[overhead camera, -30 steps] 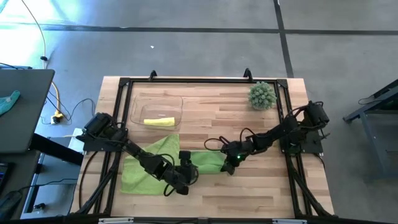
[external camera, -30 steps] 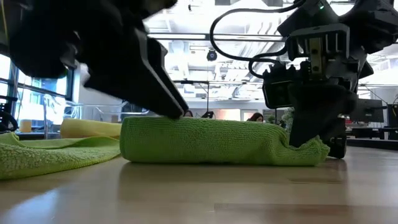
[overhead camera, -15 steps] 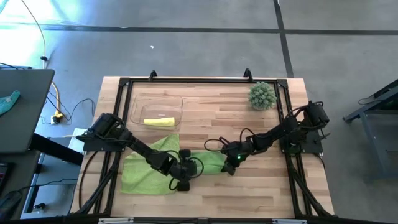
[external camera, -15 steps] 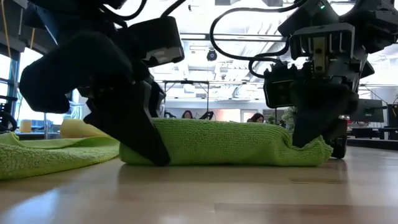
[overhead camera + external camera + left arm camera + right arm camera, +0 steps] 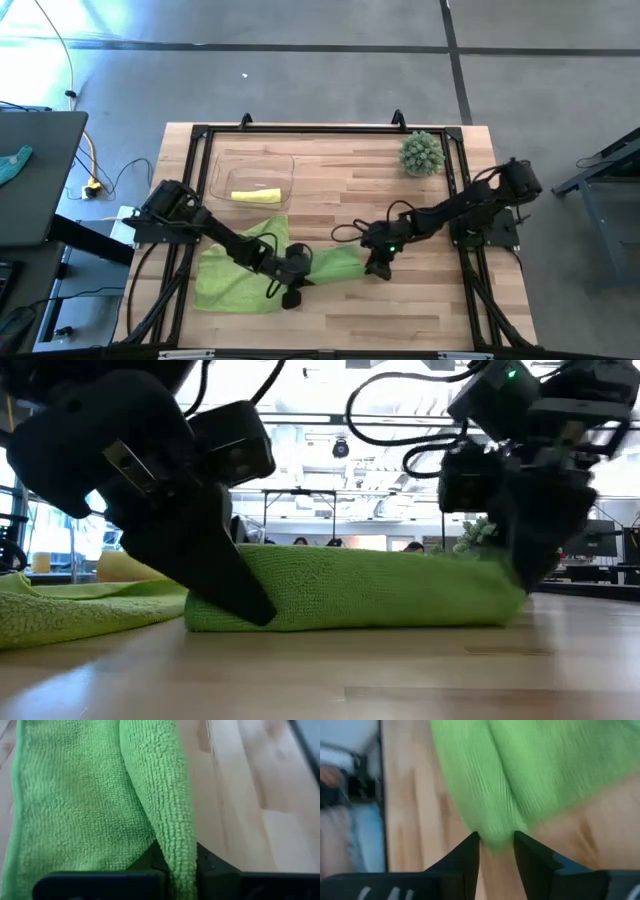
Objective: Roll microfiber towels into tight, uniform cylinder then place into a basket
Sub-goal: Roll the right green towel
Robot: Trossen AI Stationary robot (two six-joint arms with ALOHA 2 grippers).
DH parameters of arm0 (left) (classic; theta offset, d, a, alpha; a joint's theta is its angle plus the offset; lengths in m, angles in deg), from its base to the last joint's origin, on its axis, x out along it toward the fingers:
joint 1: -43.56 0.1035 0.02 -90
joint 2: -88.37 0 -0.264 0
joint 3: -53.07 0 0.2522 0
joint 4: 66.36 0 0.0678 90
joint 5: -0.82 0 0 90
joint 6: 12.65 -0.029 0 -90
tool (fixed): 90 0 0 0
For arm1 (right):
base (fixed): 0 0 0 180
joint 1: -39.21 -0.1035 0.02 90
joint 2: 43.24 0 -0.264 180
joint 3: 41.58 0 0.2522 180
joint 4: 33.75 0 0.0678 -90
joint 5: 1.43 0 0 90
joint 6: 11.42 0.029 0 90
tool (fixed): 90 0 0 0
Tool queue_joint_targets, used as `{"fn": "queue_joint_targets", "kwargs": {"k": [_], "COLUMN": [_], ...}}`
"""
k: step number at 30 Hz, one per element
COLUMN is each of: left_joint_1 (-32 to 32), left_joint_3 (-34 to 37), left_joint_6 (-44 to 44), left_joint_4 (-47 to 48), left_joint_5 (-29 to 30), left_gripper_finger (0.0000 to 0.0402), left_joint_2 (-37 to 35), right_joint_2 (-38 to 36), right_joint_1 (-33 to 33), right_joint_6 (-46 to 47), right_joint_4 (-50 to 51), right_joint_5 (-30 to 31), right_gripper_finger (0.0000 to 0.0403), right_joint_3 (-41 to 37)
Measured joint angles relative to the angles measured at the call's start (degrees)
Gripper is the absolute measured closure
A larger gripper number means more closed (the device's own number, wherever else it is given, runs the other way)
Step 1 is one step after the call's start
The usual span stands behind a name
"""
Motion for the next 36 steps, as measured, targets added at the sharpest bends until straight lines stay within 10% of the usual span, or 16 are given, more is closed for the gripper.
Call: {"fn": "queue_joint_targets", "kwargs": {"k": [7, 15, 36], "left_joint_1": [-0.07, -0.08, 0.33], "left_joint_3": [2.93, 2.96, 3.05], "left_joint_6": [2.59, 2.53, 4.59], "left_joint_4": [-3.80, -3.79, -4.06], "left_joint_5": [-2.57, -2.78, -2.65], "left_gripper_finger": [0.0392, 0.0392, 0.0388], "left_joint_2": [0.01, 0.09, 0.15], "right_joint_2": [-8.76, -3.18, 4.69], "right_joint_1": [-7.64, -25.32, -21.33], "right_joint_6": [-16.85, -48.33, -32.04], "right_joint_4": [8.17, -9.81, -21.85], "right_joint_5": [17.51, 44.06, 45.77], "right_gripper_finger": [0.0286, 0.0286, 0.0256], "right_joint_3": [-0.05, 0.05, 0.16]}}
